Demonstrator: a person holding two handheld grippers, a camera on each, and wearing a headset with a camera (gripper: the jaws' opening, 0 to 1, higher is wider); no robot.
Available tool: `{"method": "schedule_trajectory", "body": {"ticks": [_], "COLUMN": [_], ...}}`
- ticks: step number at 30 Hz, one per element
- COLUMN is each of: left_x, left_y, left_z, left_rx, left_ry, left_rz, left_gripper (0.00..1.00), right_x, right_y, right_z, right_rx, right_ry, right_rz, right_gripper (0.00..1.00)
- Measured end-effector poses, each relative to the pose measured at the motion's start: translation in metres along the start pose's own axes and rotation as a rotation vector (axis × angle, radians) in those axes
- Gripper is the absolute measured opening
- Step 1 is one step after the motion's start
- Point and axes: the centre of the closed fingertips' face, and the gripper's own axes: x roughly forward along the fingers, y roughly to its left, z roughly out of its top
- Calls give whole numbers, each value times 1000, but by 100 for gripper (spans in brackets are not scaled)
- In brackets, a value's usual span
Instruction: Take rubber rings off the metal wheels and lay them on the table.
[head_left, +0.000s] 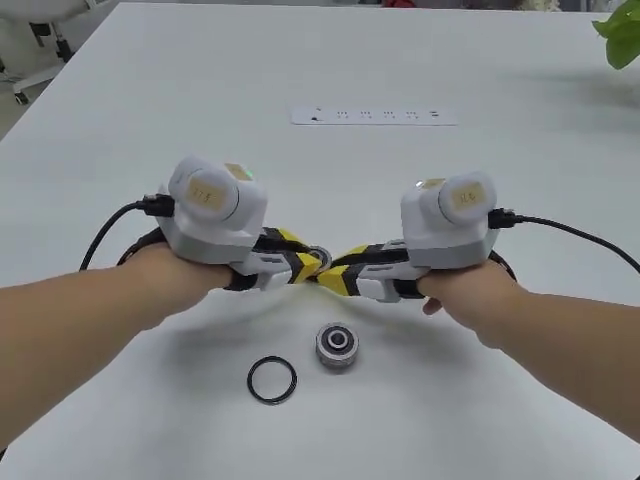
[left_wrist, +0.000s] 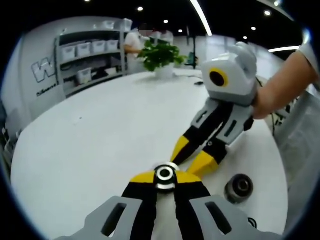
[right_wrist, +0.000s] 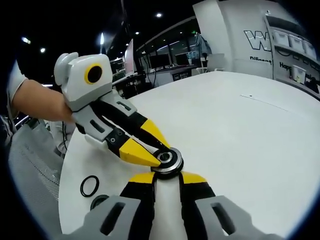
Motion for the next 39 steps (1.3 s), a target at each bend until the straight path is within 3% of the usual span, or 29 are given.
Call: {"method": "schedule_trajectory", "body": {"ticks": [16,30,35,39], "left_x": [-1,-1,-1,-1], "left_y": [-2,-3,-5,-6], "left_z": [-1,-1,-1,-1], "left_rx": [-4,12,11,10], "left_ry": [-1,-2,2,5], "left_rz": [7,12,18,24], "left_gripper": [12,12,12,12], "right_x": [-4,-12,-15,-16], "right_y": [0,-7,-13,-12], "right_z": [-3,-1,8,6], "right_rx": [56,242,378,352], "right_ry": [1,-57,-139,-123], "right_rz": [5,-17,-23,-25], "right_gripper": [2,0,0,0]}}
